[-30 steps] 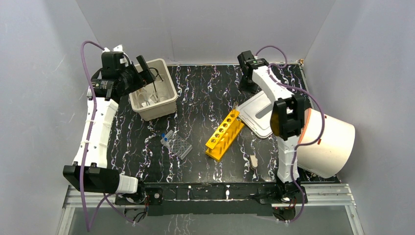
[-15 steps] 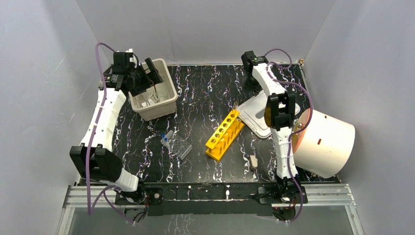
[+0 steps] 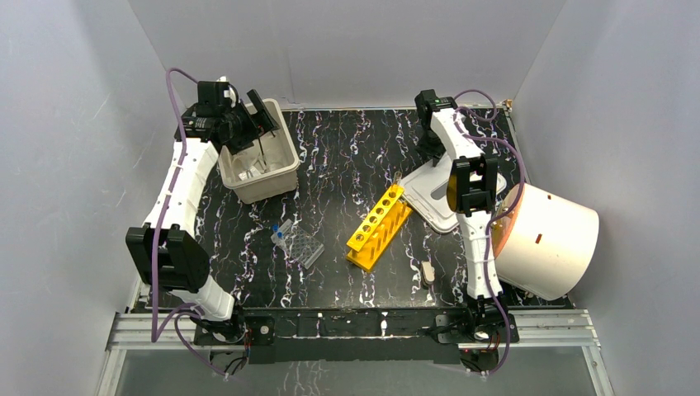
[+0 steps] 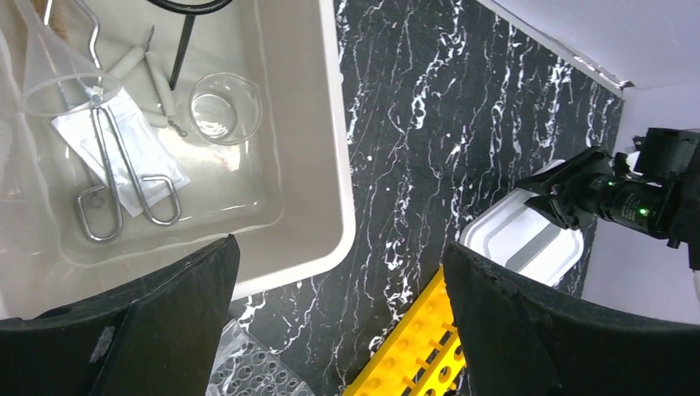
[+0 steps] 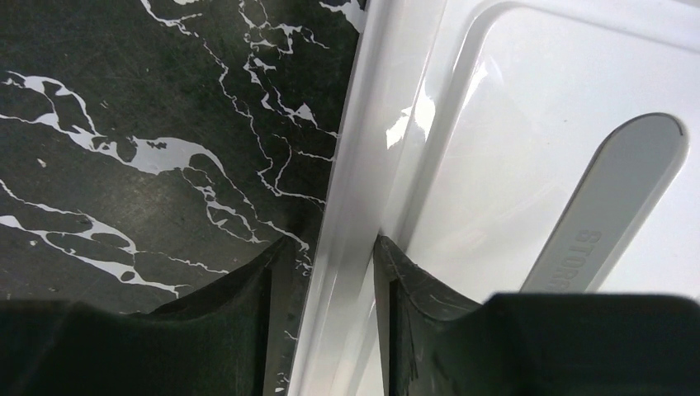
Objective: Organize the chemistry lab equipment
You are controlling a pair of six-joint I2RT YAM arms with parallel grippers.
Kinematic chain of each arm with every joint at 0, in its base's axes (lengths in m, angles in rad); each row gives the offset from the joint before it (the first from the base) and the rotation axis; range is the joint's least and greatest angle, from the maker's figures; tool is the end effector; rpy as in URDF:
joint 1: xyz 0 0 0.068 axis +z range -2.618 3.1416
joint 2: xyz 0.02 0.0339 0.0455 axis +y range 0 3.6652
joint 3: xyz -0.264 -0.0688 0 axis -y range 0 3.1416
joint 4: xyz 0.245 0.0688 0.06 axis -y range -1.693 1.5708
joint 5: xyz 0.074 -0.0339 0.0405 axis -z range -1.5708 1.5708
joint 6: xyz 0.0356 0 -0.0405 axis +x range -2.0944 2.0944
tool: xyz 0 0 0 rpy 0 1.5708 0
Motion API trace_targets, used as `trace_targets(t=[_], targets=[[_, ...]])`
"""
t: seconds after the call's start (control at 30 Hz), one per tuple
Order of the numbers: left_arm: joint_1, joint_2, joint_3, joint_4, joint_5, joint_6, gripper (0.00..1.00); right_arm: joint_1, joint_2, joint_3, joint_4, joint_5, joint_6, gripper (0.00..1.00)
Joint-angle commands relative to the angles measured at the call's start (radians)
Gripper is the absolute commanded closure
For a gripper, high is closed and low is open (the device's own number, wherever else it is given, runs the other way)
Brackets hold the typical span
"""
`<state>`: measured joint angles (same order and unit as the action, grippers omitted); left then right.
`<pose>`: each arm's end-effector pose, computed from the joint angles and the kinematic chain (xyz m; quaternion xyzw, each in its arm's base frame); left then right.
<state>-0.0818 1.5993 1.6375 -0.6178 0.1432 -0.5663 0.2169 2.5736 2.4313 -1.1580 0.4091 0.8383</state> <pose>0.3598 -0.0346 0.3869 -0.1775 0.8600 -0.2107 0.4296 0.5129 0.0985 0.1774 0.3227 0.9154 -0.1074 0.2154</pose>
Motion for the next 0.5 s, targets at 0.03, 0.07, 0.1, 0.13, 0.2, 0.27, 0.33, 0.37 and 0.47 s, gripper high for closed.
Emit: trace_targets(t=[0.03,0.07,0.1,0.13,0.2,0.27,0.33,0.37,0.47], targets=[[-0.002,-0.001,0.032,0.065,0.111,-0.016,0.08,-0.019,0.072,0.076,-0.002,-0.068,0.024,0.61],[-0.004,0.000,0.030,0.078,0.129,-0.014,0.08,-0.019,0.083,0.088,-0.002,-0.073,0.022,0.68],[-0.007,0.003,0.028,0.090,0.151,-0.012,0.08,-0.019,0.090,0.104,-0.003,-0.073,0.019,0.74],[-0.010,0.005,0.028,0.104,0.175,-0.004,0.08,-0.019,0.098,0.122,-0.002,-0.072,0.015,0.78],[-0.024,0.012,0.028,0.134,0.201,0.004,0.09,-0.019,0.106,0.162,-0.005,-0.058,0.010,0.83],[-0.039,0.023,0.029,0.171,0.229,0.010,0.09,-0.019,0.104,0.202,-0.002,-0.043,-0.004,0.87],[-0.056,0.039,0.032,0.208,0.250,0.010,0.09,-0.019,0.090,0.227,0.009,-0.041,-0.021,0.90],[-0.066,0.046,0.033,0.229,0.265,0.009,0.09,-0.019,0.078,0.229,0.015,-0.043,-0.025,0.91],[-0.093,0.073,0.037,0.280,0.295,0.012,0.08,-0.019,0.021,0.208,0.048,-0.071,-0.044,0.95]])
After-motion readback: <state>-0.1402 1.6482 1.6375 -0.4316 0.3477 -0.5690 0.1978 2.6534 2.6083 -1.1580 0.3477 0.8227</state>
